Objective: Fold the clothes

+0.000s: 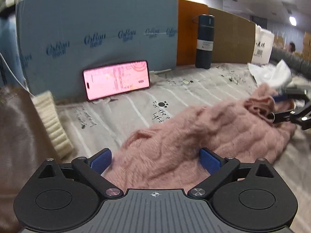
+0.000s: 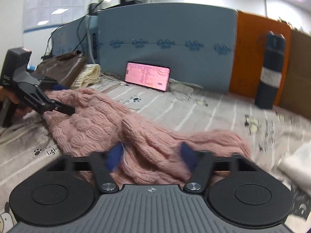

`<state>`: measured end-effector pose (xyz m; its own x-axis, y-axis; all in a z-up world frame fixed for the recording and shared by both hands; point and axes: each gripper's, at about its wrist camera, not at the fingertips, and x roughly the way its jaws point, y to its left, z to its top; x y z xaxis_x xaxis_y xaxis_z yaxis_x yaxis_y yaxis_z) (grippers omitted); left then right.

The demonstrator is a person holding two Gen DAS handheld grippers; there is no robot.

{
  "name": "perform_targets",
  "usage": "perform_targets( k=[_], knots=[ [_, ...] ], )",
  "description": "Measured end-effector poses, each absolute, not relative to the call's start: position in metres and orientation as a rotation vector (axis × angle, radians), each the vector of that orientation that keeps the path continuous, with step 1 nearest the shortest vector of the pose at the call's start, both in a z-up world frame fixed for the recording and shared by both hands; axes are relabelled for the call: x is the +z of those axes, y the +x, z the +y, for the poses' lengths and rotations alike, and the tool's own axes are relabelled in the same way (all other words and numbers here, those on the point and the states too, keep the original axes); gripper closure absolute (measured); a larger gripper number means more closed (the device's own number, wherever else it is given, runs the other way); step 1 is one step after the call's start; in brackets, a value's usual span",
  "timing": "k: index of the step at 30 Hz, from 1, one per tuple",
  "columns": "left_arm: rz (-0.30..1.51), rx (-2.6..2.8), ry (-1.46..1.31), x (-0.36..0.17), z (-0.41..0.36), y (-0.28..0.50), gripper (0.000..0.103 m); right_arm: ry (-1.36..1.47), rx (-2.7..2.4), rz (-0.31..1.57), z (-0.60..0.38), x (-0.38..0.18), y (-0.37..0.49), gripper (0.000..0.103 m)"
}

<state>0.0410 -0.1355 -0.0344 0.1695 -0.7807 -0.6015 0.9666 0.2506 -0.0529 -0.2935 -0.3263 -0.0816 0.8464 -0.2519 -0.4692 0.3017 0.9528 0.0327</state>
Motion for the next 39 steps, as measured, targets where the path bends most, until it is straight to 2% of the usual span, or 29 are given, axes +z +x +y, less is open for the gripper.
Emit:
perform_targets(
  k=[3, 6, 7, 8, 9, 10, 13, 16, 19, 21, 25, 28, 30, 32, 34, 35, 37, 39],
  knots=[
    [0.624, -1.327, 0.35, -0.041, -0.135, 0.044, 0.005, 0.172, -0.3, 0.442, -0.334, -0.081, -0.306, 0.077],
    [0.552, -1.334, 0.378, -0.043, -0.13, 0.027, 0.022, 0.192, -0.328, 0.391, -0.336, -0.077, -0.316, 0.082],
    [0.524, -1.334, 0.389, -0.043, -0.128, 0.02, 0.043, 0.193, -0.347, 0.369, -0.336, -0.075, -0.319, 0.083],
    [0.496, -1.335, 0.399, -0.042, -0.126, 0.012, 0.058, 0.197, -0.376, 0.338, -0.338, -0.072, -0.322, 0.084],
    [0.468, -1.336, 0.409, -0.041, -0.124, 0.004, 0.062, 0.204, -0.413, 0.302, -0.341, -0.069, -0.325, 0.084],
    [0.43, -1.328, 0.426, -0.039, -0.122, -0.005, 0.071, 0.214, -0.451, 0.266, -0.344, -0.065, -0.327, 0.084],
    [0.361, -1.28, 0.41, -0.033, -0.116, -0.015, 0.077, 0.274, -0.582, 0.142, -0.36, -0.055, -0.336, 0.086],
    [0.339, -1.231, 0.32, -0.021, -0.11, -0.003, 0.078, 0.334, -0.683, 0.006, -0.374, -0.042, -0.353, 0.087],
    [0.309, -1.169, 0.276, -0.008, -0.107, 0.012, 0.078, 0.389, -0.77, -0.132, -0.386, -0.028, -0.372, 0.089],
    [0.357, -1.148, 0.236, -0.006, -0.108, 0.028, 0.078, 0.443, -0.799, -0.195, -0.395, -0.024, -0.386, 0.09],
    [0.469, -1.143, 0.212, -0.018, -0.113, 0.05, 0.077, 0.531, -0.834, -0.195, -0.408, -0.037, -0.399, 0.091],
    [0.508, -1.136, 0.254, -0.028, -0.12, 0.055, 0.072, 0.585, -0.872, -0.14, -0.418, -0.057, -0.405, 0.091],
    [0.499, -1.119, 0.263, -0.028, -0.123, 0.058, 0.063, 0.623, -0.922, -0.089, -0.426, -0.071, -0.4, 0.091],
    [0.443, -1.091, 0.276, -0.023, -0.123, 0.056, 0.031, 0.631, -0.976, -0.044, -0.434, -0.077, -0.398, 0.091],
    [0.378, -1.07, 0.281, -0.017, -0.122, 0.052, 0.015, 0.648, -1.019, -0.04, -0.44, -0.081, -0.398, 0.089],
    [0.345, -1.078, 0.274, -0.013, -0.121, 0.051, 0.011, 0.659, -1.04, -0.047, -0.442, -0.083, -0.398, 0.086],
    [0.292, -1.117, 0.271, -0.004, -0.122, 0.047, 0.009, 0.666, -1.07, -0.084, -0.441, -0.086, -0.403, 0.075],
    [0.255, -1.17, 0.293, 0.002, -0.129, 0.041, 0.006, 0.658, -1.025, -0.166, -0.435, -0.087, -0.408, 0.054]
  ],
)
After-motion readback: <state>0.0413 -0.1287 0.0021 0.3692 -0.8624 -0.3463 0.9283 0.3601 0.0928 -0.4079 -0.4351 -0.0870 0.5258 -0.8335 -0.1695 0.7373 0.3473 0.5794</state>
